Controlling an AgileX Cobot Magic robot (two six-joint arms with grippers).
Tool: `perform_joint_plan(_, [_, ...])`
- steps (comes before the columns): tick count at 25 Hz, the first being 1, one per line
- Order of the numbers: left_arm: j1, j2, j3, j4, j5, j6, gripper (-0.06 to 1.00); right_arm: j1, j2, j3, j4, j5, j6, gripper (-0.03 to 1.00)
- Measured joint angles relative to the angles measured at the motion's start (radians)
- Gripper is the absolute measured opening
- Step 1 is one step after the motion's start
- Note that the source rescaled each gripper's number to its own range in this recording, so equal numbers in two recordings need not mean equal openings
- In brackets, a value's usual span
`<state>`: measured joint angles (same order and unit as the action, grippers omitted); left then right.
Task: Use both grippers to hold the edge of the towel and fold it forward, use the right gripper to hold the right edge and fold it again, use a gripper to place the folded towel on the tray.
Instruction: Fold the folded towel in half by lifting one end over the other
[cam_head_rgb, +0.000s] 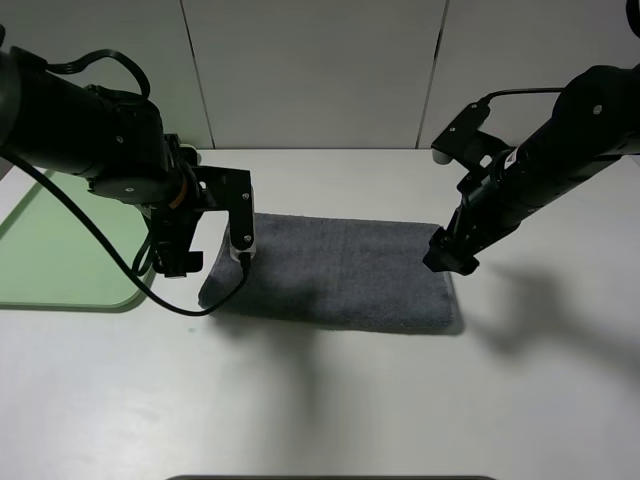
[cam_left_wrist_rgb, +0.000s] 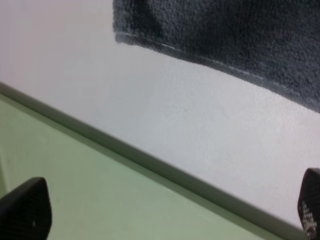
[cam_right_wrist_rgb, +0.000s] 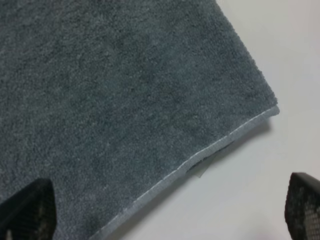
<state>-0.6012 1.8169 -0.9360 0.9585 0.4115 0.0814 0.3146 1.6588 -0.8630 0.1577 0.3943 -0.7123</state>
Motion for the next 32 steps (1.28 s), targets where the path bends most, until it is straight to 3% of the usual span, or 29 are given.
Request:
perform_joint_plan(23, [0.0,-0.105,0.0,-0.002,0.036,-0.01,1.0,0.0,0.0,0.0,0.0,0.0,0.061,1.0])
perform_joint_plan(32, [-0.002,-0.221,0.0,-0.045,0.113,-0.064,1.0,0.0,0.0,0.0,0.0,0.0,0.07,1.0])
